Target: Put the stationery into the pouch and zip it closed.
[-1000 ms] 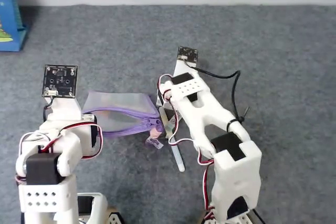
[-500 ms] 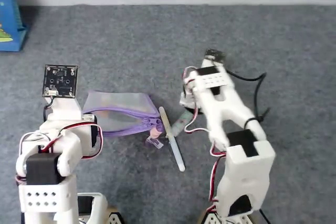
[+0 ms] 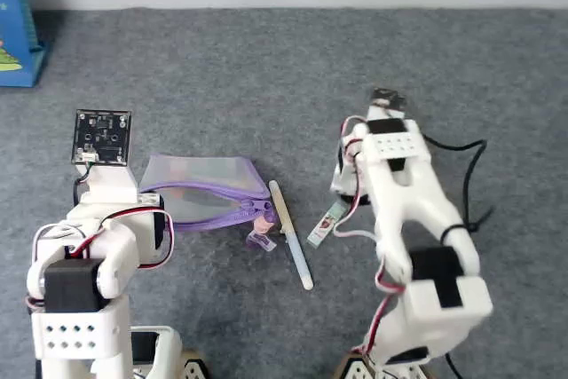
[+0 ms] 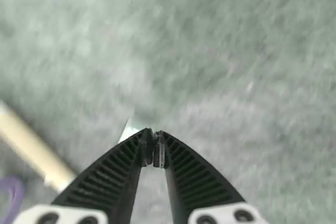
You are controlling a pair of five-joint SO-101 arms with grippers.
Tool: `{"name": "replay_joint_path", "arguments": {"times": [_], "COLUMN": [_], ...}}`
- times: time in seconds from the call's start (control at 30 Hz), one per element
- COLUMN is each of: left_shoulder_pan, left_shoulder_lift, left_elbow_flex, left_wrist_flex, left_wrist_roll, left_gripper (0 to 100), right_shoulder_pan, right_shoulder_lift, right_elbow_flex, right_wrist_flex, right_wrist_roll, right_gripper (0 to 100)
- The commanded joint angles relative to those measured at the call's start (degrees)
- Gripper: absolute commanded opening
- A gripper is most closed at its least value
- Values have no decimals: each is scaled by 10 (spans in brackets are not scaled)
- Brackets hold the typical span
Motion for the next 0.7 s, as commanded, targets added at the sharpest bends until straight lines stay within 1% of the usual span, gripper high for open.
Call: {"name": "replay_joint_path", "arguments": {"times": [0.0, 0.1, 0.17, 0.27, 0.4, 0.6, 0.67], "left_shoulder_pan": [2, 2, 2, 1, 1, 1, 1], "left_shoulder_lift": [4, 4, 4, 4, 4, 4, 4], "left_elbow_flex": [-2, -2, -2, -2, -2, -2, -2], "left_wrist_flex": [-15, -15, -15, -15, -15, -15, -15], "left_wrist_roll": [4, 4, 4, 4, 4, 4, 4], "left_gripper": [13, 13, 13, 13, 13, 13, 13], "right_shoulder_pan": [-32, -60, -79, -95, -98, -87, -73], "right_shoulder_lift": [-87, -123, -124, -117, -73, 7, 15], "right_elbow_flex": [11, 25, 41, 73, 101, 101, 101], "right_wrist_flex": [41, 42, 15, -50, -122, -149, -151], "right_wrist_roll": [-5, -25, -31, -45, -46, -46, -46], "right_gripper": [87, 167, 205, 228, 228, 223, 177]}}
